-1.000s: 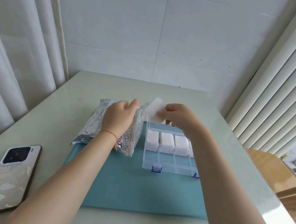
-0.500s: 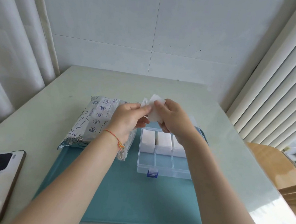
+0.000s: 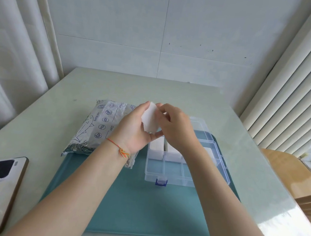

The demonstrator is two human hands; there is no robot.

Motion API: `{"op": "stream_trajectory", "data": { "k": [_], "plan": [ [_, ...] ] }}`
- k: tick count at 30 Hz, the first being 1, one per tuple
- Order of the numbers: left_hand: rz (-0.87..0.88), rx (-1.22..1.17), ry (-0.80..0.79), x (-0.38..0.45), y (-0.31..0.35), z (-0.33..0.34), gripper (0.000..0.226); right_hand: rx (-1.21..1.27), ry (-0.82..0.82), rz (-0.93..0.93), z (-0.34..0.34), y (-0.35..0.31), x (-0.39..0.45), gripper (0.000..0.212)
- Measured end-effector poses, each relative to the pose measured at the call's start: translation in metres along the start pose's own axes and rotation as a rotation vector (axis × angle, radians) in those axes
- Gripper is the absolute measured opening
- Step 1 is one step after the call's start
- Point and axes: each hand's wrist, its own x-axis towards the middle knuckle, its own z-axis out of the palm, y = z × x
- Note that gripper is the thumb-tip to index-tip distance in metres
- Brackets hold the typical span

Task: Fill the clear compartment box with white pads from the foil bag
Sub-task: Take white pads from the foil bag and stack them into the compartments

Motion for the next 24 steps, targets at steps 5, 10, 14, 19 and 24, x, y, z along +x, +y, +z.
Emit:
{"op": "stream_trajectory", "data": {
  "k": [5,10,14,19,24],
  "plan": [
    [-0.104,-0.01,-0.036,-0.003,0.006,-0.008,0.039,-0.052,0.053,-0.038,-0.012,0.002,0.004,0.011],
    [-0.156,0.14,-0.019,-0.004,0.007,-0.006,0.042,-0.141,-0.059,-0.053,-0.026,0.002,0.003,0.015],
    [-0.149,0.187,-0.032,-0.004,0.007,-0.006,0.048,-0.211,-0.059,-0.066,-0.031,0.003,0.002,0.014],
    [-0.127,0.063,-0.004,-0.003,0.007,-0.005,0.042,-0.13,-0.069,-0.077,-0.034,0.003,0.003,0.013],
    [-0.165,0.06,-0.02,-0.005,0.009,-0.007,0.047,-0.13,-0.133,-0.119,-0.036,0.005,0.004,0.012]
  ]
}}
